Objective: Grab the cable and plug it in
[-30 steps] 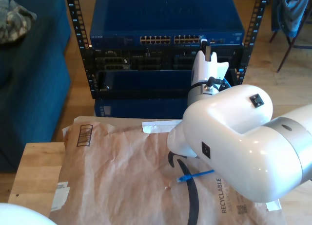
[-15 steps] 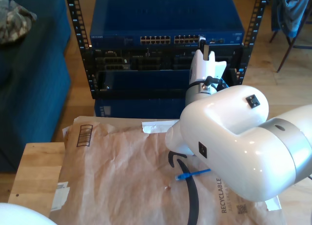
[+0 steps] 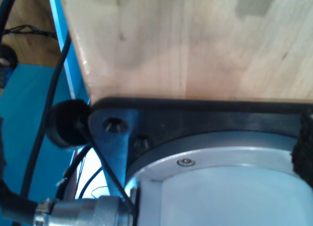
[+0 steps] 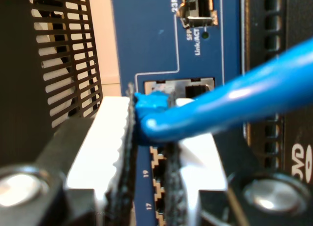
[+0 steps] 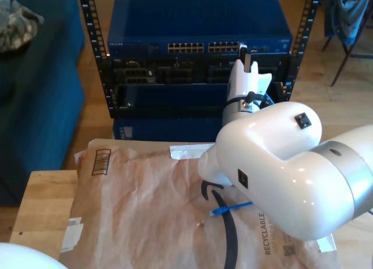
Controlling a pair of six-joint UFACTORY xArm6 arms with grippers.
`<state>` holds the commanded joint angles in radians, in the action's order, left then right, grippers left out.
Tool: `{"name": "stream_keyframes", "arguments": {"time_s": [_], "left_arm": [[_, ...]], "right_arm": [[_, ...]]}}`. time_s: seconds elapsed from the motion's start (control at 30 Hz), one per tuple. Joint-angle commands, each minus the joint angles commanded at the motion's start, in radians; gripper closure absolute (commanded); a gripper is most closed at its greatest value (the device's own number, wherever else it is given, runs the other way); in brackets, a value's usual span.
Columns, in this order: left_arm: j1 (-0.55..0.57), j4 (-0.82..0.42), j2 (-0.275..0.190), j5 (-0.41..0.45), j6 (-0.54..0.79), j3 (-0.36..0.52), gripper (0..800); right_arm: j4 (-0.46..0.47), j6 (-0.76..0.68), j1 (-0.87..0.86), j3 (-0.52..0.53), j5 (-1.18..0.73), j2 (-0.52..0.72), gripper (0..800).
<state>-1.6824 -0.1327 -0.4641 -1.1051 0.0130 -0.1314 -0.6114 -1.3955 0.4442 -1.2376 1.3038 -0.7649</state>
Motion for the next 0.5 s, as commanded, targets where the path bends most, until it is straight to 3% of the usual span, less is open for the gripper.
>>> {"name": "stream_keyframes", "arguments": {"time_s": [0.5], "left_arm": [[0.000,0.000,0.000,0.000,0.000,0.000,0]], "right_arm": [[0.000,0.002,0.002,-0.011,-0.002,-0.003,800]]}}
